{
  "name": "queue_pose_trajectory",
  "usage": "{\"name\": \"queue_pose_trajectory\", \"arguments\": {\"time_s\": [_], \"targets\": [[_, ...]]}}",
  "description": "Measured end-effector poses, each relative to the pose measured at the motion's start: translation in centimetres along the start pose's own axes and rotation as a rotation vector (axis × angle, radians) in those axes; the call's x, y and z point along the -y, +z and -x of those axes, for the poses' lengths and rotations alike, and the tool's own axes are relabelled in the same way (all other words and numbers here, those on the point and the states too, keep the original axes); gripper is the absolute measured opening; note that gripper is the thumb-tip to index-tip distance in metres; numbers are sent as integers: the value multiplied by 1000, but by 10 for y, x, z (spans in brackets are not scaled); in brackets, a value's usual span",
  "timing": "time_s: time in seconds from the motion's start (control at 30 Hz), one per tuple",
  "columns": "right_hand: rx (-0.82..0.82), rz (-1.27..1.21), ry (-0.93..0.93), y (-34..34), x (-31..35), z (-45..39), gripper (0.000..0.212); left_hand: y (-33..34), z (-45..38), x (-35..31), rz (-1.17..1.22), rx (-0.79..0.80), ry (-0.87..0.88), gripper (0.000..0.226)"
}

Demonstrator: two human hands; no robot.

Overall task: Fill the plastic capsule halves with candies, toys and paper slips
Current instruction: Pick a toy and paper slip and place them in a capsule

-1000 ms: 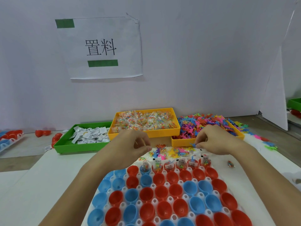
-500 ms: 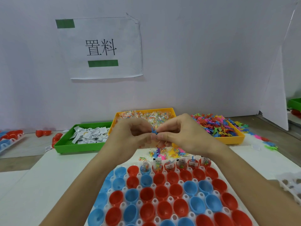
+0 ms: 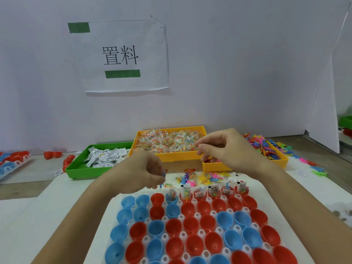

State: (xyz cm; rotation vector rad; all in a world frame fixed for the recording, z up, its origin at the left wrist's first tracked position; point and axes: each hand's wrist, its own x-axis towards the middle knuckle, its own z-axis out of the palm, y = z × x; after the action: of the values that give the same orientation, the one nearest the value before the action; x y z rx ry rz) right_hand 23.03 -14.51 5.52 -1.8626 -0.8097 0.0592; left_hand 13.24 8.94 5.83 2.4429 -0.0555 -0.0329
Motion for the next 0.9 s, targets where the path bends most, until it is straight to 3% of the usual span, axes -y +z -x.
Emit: {"name": "queue_pose_trajectory", "arguments": {"time_s": [0.1,0.4,0.63,0.9], "targets": [[-13,45,12,-6,-4,-1,12,2,0,5,-130,92,-33,5],[-31,197,97,-32,-23,-1,13,7,-3,16,-233,95,-73,13],[180,538,303,-45,-41,2,19,10,-6,19,-271,91,-80,9],[275,666,457,-57,-56,4,21,10,-5,18,-286,117,-88,8]]}}
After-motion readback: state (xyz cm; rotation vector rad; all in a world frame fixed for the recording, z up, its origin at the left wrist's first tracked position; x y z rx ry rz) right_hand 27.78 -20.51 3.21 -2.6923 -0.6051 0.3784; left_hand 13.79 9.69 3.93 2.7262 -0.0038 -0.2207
